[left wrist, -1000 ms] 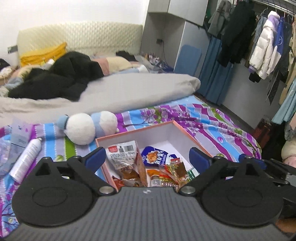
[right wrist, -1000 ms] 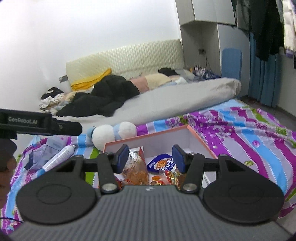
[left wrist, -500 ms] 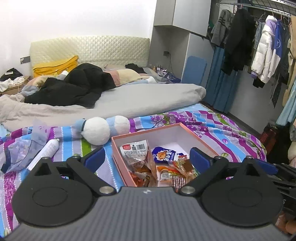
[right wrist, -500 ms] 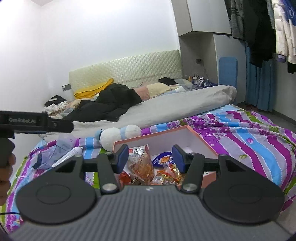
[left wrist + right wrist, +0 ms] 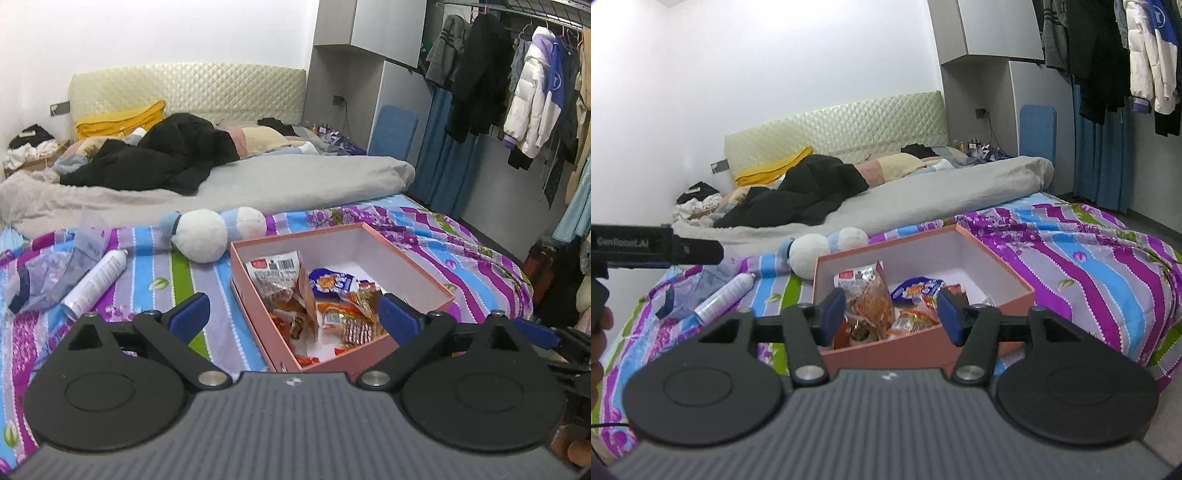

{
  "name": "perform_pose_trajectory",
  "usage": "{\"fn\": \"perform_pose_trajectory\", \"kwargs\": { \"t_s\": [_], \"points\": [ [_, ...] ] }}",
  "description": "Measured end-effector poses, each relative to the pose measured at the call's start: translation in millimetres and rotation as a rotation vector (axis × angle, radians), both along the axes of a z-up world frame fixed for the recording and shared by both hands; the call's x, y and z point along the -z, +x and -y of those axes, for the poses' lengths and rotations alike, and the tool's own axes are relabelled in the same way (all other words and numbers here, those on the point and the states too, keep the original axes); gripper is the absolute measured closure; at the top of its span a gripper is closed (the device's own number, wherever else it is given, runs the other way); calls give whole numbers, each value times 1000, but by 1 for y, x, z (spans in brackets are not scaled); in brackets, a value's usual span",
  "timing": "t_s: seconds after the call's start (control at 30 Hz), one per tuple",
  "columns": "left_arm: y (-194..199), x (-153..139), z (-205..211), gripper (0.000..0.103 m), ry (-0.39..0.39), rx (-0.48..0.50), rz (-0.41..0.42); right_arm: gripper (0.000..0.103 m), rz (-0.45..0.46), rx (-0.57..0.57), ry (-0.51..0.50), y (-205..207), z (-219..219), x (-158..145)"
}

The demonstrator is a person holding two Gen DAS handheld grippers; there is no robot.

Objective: Organize snacks

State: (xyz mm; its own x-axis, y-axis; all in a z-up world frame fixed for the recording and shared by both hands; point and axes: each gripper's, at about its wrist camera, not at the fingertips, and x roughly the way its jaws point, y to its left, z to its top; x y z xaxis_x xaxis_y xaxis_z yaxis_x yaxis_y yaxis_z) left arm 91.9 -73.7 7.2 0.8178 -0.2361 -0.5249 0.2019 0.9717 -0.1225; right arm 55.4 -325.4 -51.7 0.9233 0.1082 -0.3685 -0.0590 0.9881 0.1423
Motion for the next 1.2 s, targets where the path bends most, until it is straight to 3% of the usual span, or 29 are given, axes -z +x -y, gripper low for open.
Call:
{"fn": "perform_pose_trajectory", "kwargs": {
  "t_s": [0.03, 0.07, 1.2],
  "points": [
    [0, 2, -1, 3, 0, -1, -8, 16, -2, 2, -7, -2, -1, 2],
    [-2, 3, -1, 3, 3, -1, -8, 10, 3, 8, -14, -4, -1, 4],
    [-17, 22, -4, 2, 16, -16, -28, 7, -16, 35, 8, -7, -1, 15]
  ]
}}
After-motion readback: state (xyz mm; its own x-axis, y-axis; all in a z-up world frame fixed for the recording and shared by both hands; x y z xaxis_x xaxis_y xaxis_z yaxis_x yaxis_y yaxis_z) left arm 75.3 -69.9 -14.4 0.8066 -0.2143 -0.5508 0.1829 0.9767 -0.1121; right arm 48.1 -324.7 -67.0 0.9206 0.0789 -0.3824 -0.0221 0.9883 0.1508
